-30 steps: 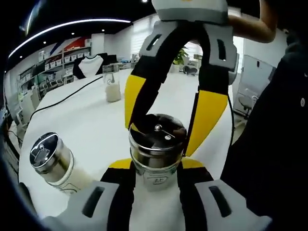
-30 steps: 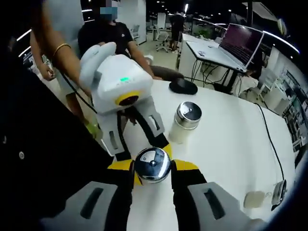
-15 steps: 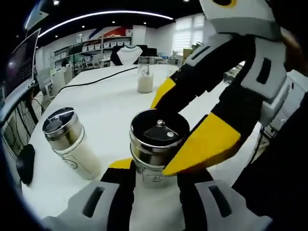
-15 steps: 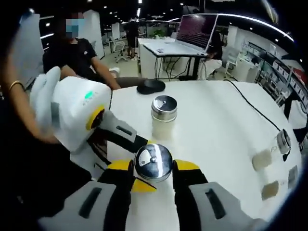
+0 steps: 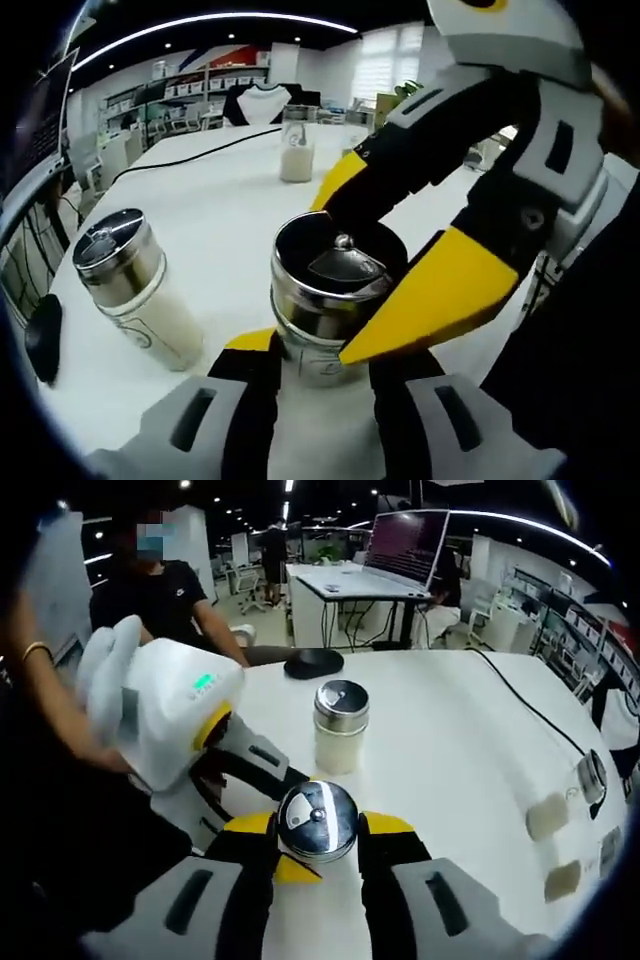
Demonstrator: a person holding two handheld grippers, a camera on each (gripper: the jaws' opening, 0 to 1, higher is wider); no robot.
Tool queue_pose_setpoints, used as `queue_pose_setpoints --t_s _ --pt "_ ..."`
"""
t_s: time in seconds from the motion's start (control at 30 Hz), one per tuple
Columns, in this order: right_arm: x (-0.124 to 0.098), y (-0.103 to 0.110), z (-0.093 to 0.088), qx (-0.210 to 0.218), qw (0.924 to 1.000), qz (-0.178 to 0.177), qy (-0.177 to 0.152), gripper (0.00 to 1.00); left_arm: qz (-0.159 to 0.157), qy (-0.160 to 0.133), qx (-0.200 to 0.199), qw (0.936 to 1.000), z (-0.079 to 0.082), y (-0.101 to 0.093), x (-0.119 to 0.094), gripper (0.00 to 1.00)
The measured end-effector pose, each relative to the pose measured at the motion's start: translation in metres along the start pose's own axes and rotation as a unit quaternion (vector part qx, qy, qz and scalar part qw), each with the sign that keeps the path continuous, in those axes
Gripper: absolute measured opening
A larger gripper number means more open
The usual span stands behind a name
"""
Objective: Rotate the seasoning bottle until the label or dispensing opening points toward the visible target arrow and the bottle remains upright within the marked orientation range
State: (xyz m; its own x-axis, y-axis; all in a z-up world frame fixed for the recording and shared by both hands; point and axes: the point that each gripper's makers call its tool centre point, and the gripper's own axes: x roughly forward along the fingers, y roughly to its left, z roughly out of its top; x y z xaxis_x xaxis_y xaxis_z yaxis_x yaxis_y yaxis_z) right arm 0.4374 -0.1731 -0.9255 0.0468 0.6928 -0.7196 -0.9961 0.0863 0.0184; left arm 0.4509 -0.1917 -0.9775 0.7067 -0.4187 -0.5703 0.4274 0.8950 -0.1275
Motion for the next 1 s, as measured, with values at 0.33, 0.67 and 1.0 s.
queue_pose_setpoints --t_s 0.33,0.67,1.0 --pt "0.0 0.0 0.0 -0.052 0.9976 0.046 0.002 0.29 -0.019 -0.011 0.023 0.9995 0.005 -0.004 -0.001 0.37" --pt "0.0 -0.008 0.001 -0.086 0.9937 0.071 0.005 0.29 -0.018 -0.012 0.033 0.9992 0.005 0.001 -0.002 0.36" --pt "0.003 -0.018 0.006 -0.084 0.9938 0.073 0.001 0.29 -0.004 -0.025 0.025 0.9994 0.001 0.002 -0.015 0.39"
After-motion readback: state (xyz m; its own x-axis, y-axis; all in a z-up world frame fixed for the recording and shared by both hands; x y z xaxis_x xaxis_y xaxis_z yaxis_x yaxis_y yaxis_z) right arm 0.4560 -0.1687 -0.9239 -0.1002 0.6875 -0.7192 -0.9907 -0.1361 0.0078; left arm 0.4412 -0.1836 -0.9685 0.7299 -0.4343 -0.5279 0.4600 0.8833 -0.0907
